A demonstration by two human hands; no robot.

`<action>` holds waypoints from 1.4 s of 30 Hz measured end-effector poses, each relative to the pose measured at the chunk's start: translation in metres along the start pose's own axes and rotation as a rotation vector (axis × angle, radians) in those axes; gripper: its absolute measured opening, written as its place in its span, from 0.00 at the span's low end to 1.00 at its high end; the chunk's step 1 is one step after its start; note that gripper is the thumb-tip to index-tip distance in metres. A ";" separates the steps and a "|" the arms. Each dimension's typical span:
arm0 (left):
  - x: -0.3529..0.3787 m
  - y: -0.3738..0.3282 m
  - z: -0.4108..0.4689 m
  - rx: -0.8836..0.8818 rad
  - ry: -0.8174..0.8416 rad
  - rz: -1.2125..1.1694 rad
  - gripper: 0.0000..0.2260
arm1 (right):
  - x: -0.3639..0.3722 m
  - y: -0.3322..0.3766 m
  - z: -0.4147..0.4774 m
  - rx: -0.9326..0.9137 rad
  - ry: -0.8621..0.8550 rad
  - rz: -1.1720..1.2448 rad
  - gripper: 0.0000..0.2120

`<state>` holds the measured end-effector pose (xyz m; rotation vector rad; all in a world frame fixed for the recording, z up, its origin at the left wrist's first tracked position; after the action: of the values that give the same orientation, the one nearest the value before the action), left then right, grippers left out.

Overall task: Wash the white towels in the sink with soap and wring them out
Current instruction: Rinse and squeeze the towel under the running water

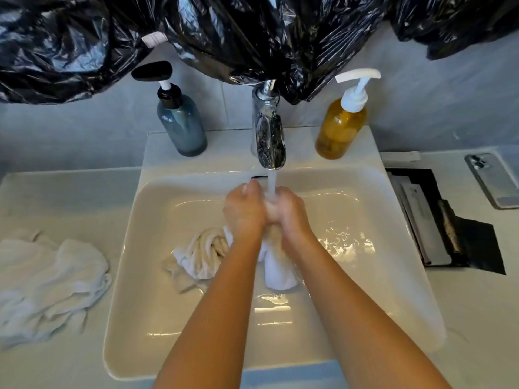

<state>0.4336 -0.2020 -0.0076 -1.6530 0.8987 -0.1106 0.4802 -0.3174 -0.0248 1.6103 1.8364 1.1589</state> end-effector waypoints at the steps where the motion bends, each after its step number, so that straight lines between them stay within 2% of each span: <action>1: -0.003 0.001 0.003 -0.024 -0.001 -0.050 0.15 | -0.002 0.000 -0.001 0.018 -0.013 0.035 0.09; 3: -0.010 -0.007 -0.006 0.044 -0.018 -0.041 0.14 | -0.004 -0.001 -0.004 0.069 -0.048 0.129 0.08; 7: -0.007 -0.015 -0.042 0.216 -0.009 -0.032 0.13 | 0.003 0.000 -0.003 0.083 -0.037 0.174 0.14; 10: -0.013 -0.018 -0.031 0.190 -0.103 0.071 0.17 | 0.015 0.009 -0.010 -0.069 0.027 0.011 0.09; 12: -0.019 -0.023 -0.015 0.174 -0.093 0.118 0.18 | 0.011 0.015 -0.016 -0.122 -0.010 -0.089 0.10; 15: -0.026 -0.018 0.001 0.104 -0.053 0.086 0.17 | -0.003 0.011 -0.011 -0.019 -0.073 0.015 0.14; 18: -0.022 -0.036 -0.024 0.281 -0.016 0.046 0.14 | -0.004 0.006 -0.004 0.066 -0.120 0.150 0.13; 20: -0.015 -0.040 -0.038 0.310 0.009 0.048 0.14 | 0.003 0.008 -0.008 0.060 -0.097 0.141 0.12; 23: -0.021 -0.036 -0.020 0.232 -0.053 0.083 0.19 | 0.017 0.011 -0.010 -0.093 0.008 -0.090 0.11; 26: -0.038 -0.040 0.009 0.204 -0.020 0.161 0.19 | 0.013 -0.010 -0.012 0.107 0.089 -0.138 0.19; 29: -0.063 -0.048 0.025 0.252 0.007 0.311 0.20 | 0.010 0.001 -0.013 -0.009 0.387 -0.327 0.19; 31: -0.075 -0.051 0.025 0.279 0.042 0.448 0.20 | 0.005 0.011 -0.016 -0.159 0.514 -0.763 0.26; 33: -0.080 -0.049 0.024 0.283 0.096 0.576 0.20 | -0.004 0.021 -0.008 -0.278 0.452 -1.229 0.23; 34: -0.083 -0.046 0.023 0.278 0.125 0.637 0.18 | -0.008 0.029 -0.003 -0.303 0.414 -1.290 0.19; 36: -0.083 -0.037 0.021 0.287 0.227 0.800 0.14 | -0.014 0.036 0.001 -0.310 0.396 -1.198 0.13; 39: -0.076 -0.016 0.015 0.328 0.415 1.093 0.13 | -0.013 0.035 -0.001 -0.286 0.428 -0.929 0.13; 41: -0.060 -0.012 0.005 0.422 0.529 1.134 0.15 | -0.004 0.036 -0.008 -0.292 0.474 -0.742 0.14; 42: -0.050 -0.014 -0.003 0.482 0.599 1.066 0.19 | 0.001 0.037 -0.012 -0.303 0.499 -0.664 0.14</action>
<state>0.4037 -0.1744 0.0250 -0.5361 1.9245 -0.0720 0.4925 -0.3210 0.0116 0.4873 2.1095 1.4815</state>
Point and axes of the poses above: each hand's wrist, its own z-axis towards the middle knuckle, its own x-axis out of the palm, y = z × x, the point moved 9 cm from there along z, towards the middle knuckle, and after that the axes turned 6 degrees about z, right-handed, at the moved point
